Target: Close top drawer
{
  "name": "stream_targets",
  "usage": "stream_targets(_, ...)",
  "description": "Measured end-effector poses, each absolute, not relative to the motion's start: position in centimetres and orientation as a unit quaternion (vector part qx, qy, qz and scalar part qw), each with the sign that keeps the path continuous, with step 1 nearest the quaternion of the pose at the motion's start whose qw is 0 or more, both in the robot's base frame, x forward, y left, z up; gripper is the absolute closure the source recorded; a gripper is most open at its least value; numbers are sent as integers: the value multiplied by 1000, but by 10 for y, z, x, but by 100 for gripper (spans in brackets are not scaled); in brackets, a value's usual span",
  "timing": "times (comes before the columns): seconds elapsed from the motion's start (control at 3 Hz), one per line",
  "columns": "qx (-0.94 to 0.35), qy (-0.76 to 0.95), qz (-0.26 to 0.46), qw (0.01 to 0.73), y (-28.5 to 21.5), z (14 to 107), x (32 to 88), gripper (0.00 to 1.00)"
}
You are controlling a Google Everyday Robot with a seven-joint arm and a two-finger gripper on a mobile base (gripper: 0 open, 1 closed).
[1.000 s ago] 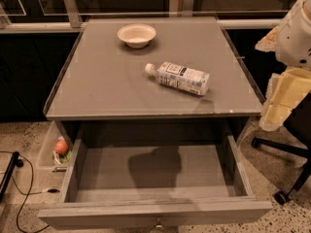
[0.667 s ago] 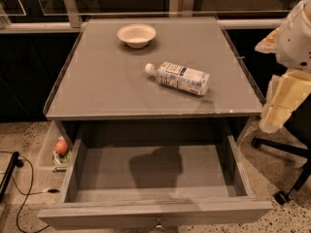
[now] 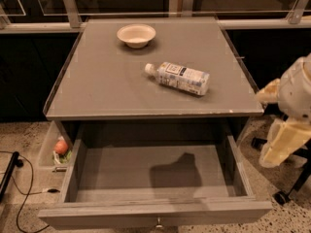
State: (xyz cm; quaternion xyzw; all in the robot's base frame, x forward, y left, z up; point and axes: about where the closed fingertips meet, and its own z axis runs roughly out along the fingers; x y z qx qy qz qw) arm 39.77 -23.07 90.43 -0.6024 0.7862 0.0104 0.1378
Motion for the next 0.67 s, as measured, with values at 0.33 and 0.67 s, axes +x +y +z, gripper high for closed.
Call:
stream_targets(0.33,-614,777,29,135,-232,861,369,41)
stream_targets(0.67,-632,764,53,123,-226,818,347,65)
